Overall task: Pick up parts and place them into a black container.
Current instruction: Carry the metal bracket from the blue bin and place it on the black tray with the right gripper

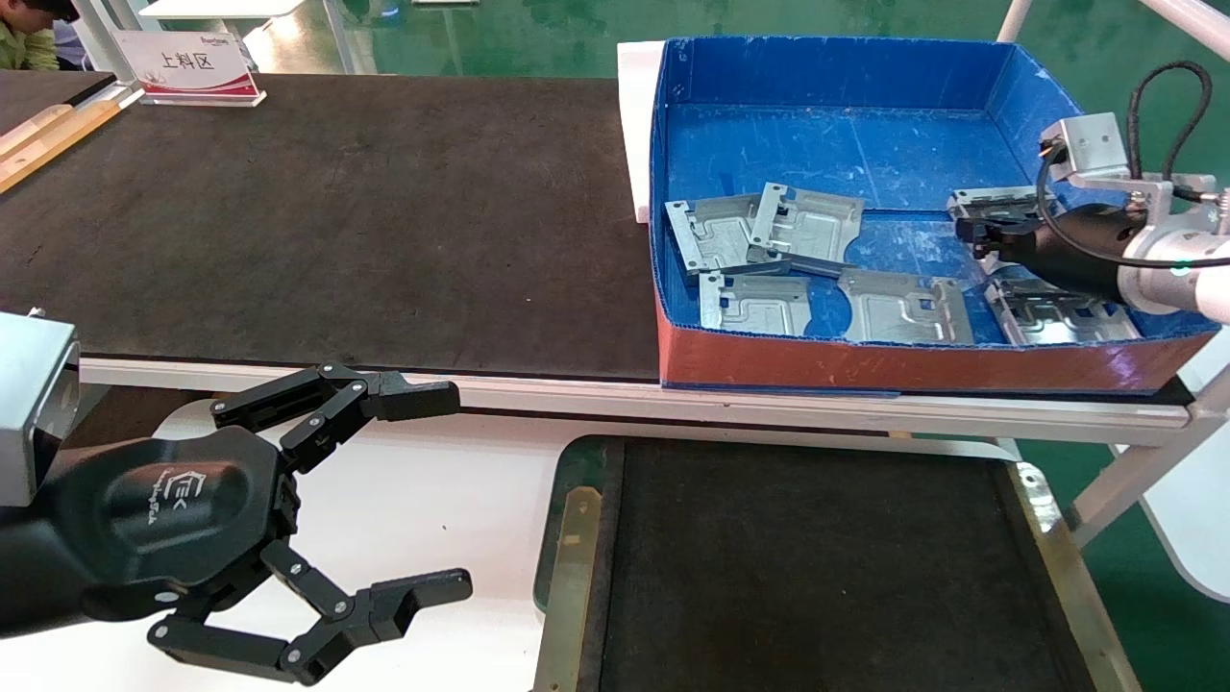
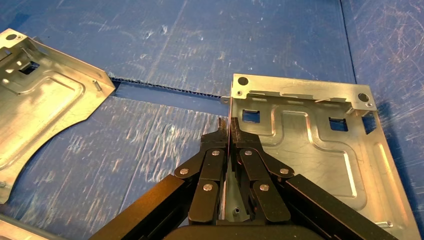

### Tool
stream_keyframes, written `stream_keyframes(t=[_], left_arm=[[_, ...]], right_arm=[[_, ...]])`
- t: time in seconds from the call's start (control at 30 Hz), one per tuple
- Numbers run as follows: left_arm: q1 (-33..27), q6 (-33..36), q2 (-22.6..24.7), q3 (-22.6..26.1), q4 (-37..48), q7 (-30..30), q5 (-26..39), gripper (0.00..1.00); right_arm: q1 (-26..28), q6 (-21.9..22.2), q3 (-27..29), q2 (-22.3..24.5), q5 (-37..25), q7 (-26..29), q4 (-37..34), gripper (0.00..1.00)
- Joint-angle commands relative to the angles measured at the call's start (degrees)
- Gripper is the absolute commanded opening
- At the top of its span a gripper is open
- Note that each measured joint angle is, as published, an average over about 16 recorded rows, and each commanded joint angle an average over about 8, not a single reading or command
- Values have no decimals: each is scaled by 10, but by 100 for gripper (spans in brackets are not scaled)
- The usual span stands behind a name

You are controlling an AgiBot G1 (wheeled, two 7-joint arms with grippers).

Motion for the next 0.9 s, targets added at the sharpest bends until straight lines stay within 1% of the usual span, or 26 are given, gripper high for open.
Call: stream_keyframes(t=[0.03, 0.23, 0.37, 0.47, 0.67, 0.77, 0.9], left_arm=[[0, 0, 0, 0, 0, 0, 0, 100], [0, 0, 0, 0, 0, 0, 0, 100], [0, 0, 0, 0, 0, 0, 0, 100], [0, 0, 0, 0, 0, 0, 0, 100], [0, 0, 0, 0, 0, 0, 0, 100], [0, 0, 0, 0, 0, 0, 0, 100], [0, 0, 0, 0, 0, 0, 0, 100]], right_arm=[[1, -1, 0, 0, 0, 1, 2, 0], [10, -31, 5, 11, 7, -25, 27, 0], [16, -74, 10, 26, 15, -60, 53, 0], [16, -124, 15, 43, 26, -97, 80, 0], [3, -249, 31, 87, 59, -165, 144, 0], [-6, -308, 39, 108, 78, -182, 180, 0], [-23, -380, 48, 135, 104, -183, 239, 0]])
